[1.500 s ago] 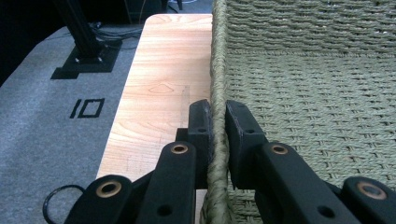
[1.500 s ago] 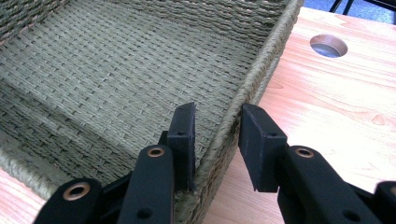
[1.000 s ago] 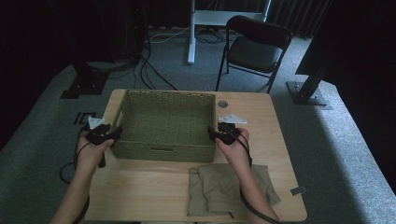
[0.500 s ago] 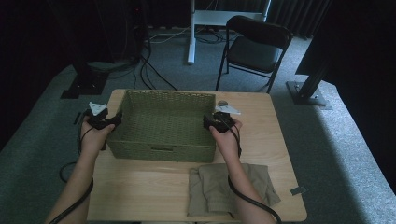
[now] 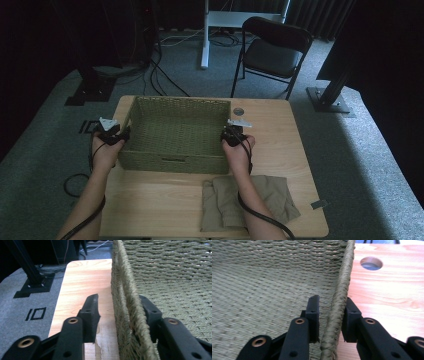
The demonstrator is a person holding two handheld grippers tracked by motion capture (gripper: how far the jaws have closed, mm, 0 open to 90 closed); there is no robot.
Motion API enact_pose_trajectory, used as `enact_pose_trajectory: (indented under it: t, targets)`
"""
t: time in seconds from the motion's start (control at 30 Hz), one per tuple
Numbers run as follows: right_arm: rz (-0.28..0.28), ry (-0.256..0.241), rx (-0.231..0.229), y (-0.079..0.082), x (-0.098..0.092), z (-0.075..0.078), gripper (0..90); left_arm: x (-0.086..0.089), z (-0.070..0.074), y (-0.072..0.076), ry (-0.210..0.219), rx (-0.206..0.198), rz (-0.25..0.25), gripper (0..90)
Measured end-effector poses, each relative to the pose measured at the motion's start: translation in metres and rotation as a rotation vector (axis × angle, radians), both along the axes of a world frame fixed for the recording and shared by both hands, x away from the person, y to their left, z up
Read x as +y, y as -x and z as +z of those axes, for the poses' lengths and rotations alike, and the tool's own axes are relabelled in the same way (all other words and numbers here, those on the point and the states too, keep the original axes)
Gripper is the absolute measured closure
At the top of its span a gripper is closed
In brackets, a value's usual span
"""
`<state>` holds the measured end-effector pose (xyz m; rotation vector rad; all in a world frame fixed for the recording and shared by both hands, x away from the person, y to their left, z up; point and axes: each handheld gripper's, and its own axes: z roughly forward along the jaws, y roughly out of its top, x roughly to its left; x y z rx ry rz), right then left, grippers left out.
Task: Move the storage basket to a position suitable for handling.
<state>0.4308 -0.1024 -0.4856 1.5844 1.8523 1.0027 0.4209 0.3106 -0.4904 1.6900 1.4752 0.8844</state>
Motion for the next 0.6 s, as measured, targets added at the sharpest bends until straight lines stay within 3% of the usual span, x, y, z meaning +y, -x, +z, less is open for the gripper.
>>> enact_pose_trajectory:
  t: [0.07, 0.17, 0.33, 0.5, 0.6]
  targets:
    - [-0.015, 0.040, -0.018, 0.000, 0.002, -0.001, 75.6, -0.001, 0.000, 0.000, 0.005, 0.011, -0.020, 63.3]
    - [-0.029, 0.059, -0.027, -0.002, 0.002, -0.001, 77.8, -0.005, 0.001, 0.000, -0.026, 0.025, -0.032, 67.1]
    - [-0.032, 0.060, -0.021, -0.003, -0.002, -0.001, 78.8, -0.006, 0.001, 0.001, 0.064, 0.053, -0.053, 76.3]
    - [-0.023, 0.055, -0.015, -0.004, -0.005, 0.000, 78.6, -0.008, 0.001, 0.001, 0.053, 0.048, -0.058, 77.1]
    - [-0.021, 0.062, -0.014, -0.005, -0.005, 0.000, 78.6, -0.011, 0.001, 0.001, 0.016, 0.043, -0.064, 76.6]
